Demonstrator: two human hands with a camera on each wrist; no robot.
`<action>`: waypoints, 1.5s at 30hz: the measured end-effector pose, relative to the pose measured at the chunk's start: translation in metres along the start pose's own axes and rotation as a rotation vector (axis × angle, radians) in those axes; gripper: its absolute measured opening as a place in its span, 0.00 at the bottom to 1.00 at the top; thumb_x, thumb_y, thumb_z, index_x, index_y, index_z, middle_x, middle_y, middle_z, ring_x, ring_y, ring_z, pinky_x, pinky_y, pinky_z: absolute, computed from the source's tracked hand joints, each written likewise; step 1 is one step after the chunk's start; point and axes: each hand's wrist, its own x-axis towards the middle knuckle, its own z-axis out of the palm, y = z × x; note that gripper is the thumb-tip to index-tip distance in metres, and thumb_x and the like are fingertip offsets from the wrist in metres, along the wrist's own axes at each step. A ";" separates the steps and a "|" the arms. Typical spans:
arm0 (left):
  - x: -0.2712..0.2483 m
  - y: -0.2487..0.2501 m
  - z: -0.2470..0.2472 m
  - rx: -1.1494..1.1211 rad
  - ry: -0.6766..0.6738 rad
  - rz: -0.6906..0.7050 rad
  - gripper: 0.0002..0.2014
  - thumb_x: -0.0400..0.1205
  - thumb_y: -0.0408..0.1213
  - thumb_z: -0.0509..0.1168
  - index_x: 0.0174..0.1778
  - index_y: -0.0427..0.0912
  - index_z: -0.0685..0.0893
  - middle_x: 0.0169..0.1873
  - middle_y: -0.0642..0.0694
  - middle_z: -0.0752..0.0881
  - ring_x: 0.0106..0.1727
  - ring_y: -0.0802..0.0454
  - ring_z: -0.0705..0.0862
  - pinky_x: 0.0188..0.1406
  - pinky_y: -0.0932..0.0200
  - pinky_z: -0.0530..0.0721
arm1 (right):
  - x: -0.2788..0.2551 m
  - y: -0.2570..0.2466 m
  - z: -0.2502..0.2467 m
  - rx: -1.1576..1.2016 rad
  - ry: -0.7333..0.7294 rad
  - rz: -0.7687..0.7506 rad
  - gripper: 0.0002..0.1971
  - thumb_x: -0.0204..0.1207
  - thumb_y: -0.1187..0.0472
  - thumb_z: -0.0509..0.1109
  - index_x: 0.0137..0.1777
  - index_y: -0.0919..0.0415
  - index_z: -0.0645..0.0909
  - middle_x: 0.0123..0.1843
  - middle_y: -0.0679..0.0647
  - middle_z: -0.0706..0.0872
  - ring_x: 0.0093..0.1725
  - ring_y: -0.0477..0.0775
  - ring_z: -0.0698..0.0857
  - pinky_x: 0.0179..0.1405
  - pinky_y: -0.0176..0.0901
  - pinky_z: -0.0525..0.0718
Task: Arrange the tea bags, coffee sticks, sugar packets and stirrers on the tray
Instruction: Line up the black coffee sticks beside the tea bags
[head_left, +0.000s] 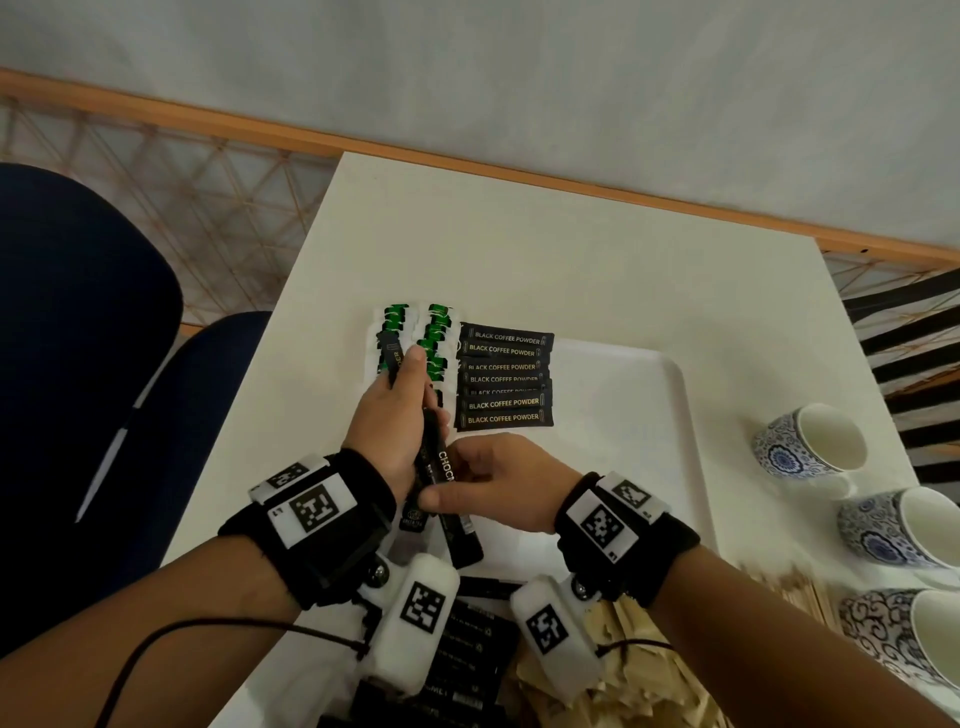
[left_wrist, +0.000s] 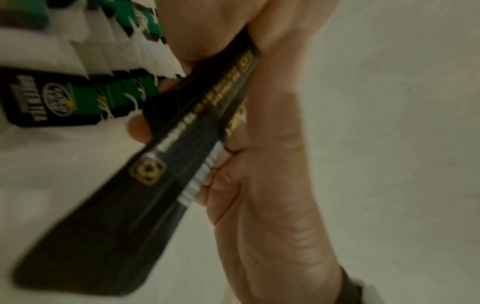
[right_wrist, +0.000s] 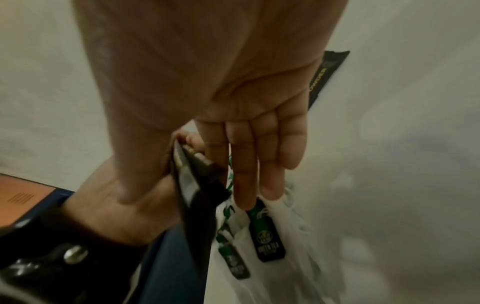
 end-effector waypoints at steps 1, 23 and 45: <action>0.000 0.000 0.000 0.011 0.008 0.004 0.19 0.85 0.52 0.58 0.34 0.43 0.72 0.26 0.48 0.73 0.26 0.52 0.76 0.28 0.58 0.79 | 0.000 0.002 0.002 0.023 0.001 0.014 0.24 0.65 0.36 0.74 0.47 0.56 0.82 0.44 0.55 0.90 0.45 0.57 0.88 0.54 0.58 0.86; -0.041 0.000 -0.029 0.374 -0.240 -0.079 0.14 0.78 0.48 0.71 0.48 0.39 0.85 0.35 0.43 0.83 0.17 0.56 0.66 0.15 0.65 0.69 | -0.044 0.004 -0.010 -0.105 0.434 -0.181 0.21 0.75 0.57 0.56 0.63 0.51 0.85 0.50 0.48 0.83 0.54 0.47 0.79 0.59 0.44 0.77; -0.035 0.007 -0.036 0.162 -0.160 -0.196 0.13 0.79 0.21 0.49 0.50 0.39 0.73 0.37 0.42 0.71 0.29 0.50 0.68 0.30 0.55 0.72 | -0.020 0.037 -0.037 -0.485 0.410 0.172 0.12 0.79 0.57 0.64 0.58 0.47 0.87 0.52 0.46 0.81 0.57 0.51 0.80 0.49 0.37 0.71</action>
